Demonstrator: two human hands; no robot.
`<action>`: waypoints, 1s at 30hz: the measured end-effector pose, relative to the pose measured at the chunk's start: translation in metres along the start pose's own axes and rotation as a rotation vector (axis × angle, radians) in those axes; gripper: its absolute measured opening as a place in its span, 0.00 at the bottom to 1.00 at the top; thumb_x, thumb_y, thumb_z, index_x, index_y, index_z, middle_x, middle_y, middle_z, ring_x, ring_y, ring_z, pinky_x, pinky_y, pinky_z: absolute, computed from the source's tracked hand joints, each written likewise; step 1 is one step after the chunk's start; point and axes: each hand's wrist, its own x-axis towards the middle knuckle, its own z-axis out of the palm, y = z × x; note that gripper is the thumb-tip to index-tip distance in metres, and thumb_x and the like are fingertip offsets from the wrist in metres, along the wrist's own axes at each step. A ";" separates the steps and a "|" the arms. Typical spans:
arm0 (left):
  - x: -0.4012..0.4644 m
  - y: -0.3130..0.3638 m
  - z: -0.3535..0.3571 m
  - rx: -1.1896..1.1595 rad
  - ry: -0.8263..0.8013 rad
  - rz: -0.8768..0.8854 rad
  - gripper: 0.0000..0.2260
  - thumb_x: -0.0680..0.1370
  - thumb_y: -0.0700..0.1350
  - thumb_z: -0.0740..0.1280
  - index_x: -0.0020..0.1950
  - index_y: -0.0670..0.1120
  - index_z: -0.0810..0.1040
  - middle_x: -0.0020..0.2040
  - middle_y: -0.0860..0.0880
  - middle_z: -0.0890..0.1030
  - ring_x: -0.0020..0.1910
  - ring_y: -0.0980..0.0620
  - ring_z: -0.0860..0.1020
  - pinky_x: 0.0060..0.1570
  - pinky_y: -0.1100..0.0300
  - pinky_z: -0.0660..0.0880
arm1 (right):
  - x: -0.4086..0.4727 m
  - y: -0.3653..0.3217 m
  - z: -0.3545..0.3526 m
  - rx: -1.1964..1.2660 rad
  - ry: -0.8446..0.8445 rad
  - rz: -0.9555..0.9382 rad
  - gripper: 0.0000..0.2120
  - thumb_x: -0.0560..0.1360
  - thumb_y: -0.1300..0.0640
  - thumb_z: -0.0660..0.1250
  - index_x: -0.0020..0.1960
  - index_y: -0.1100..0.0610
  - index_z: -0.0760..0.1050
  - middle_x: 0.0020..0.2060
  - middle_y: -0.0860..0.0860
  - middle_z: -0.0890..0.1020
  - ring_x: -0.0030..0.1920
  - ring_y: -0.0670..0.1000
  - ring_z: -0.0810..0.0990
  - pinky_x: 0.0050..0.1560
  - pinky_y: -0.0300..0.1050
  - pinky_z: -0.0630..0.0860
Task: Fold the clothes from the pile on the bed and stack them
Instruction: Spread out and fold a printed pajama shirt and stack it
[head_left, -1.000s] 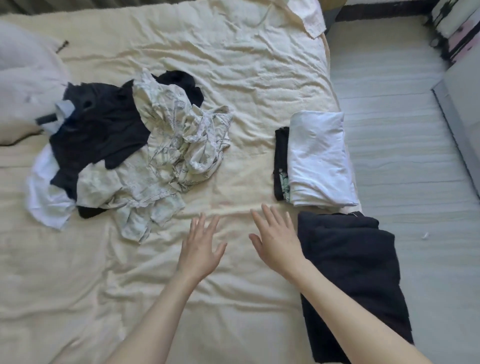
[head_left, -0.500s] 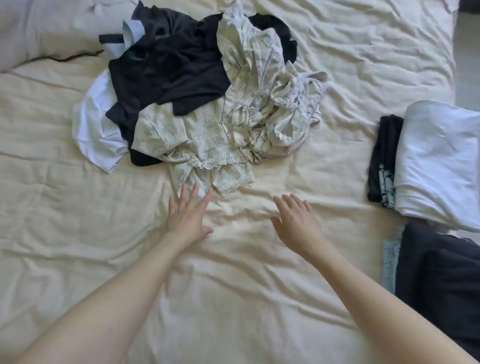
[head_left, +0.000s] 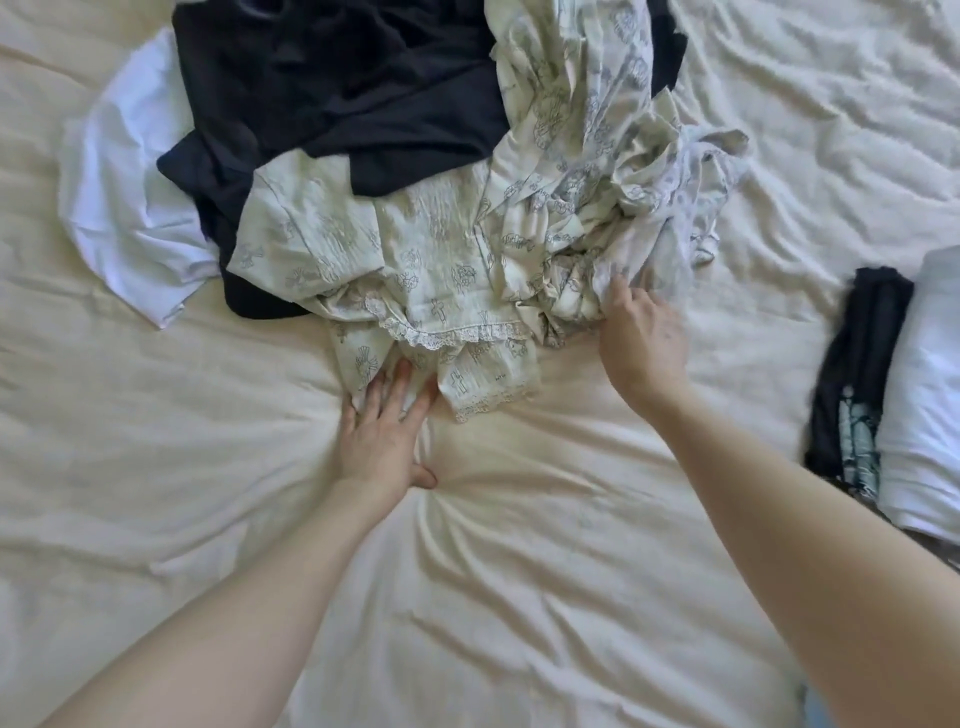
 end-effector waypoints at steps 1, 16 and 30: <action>0.001 -0.001 -0.002 0.002 -0.014 0.001 0.53 0.65 0.64 0.71 0.76 0.55 0.38 0.77 0.49 0.36 0.76 0.46 0.40 0.72 0.44 0.47 | -0.004 0.003 0.000 0.030 0.017 0.008 0.19 0.76 0.66 0.57 0.66 0.61 0.68 0.52 0.60 0.80 0.54 0.59 0.76 0.44 0.49 0.69; -0.137 0.011 -0.030 -0.543 -0.099 -0.015 0.33 0.76 0.41 0.65 0.77 0.46 0.53 0.78 0.44 0.50 0.77 0.45 0.47 0.73 0.53 0.51 | -0.198 -0.007 -0.077 0.528 -0.158 0.047 0.08 0.77 0.59 0.63 0.47 0.61 0.80 0.42 0.58 0.81 0.44 0.61 0.77 0.39 0.50 0.67; -0.337 0.066 -0.247 -0.972 0.445 0.385 0.07 0.77 0.42 0.67 0.47 0.54 0.78 0.43 0.59 0.81 0.43 0.68 0.78 0.43 0.76 0.72 | -0.279 -0.014 -0.313 1.381 -0.003 0.284 0.10 0.72 0.61 0.72 0.53 0.58 0.82 0.45 0.55 0.84 0.44 0.51 0.82 0.48 0.47 0.80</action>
